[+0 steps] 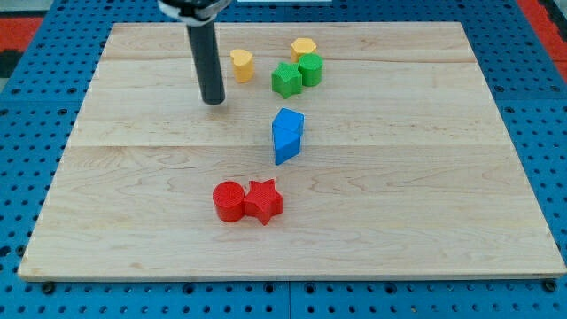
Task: Separate the red blocks
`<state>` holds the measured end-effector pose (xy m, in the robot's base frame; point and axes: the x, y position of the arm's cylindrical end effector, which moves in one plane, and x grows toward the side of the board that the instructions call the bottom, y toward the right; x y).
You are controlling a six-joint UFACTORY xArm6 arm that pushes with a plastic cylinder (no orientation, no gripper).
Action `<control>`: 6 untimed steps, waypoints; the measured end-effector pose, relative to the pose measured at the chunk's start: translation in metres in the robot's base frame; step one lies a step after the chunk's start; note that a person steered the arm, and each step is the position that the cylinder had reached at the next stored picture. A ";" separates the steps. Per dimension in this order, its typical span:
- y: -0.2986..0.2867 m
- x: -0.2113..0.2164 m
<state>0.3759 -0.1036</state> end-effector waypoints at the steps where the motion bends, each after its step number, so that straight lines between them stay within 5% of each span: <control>1: 0.052 0.043; 2: 0.058 0.120; 3: 0.089 0.137; 5: 0.090 0.084; 6: 0.082 0.091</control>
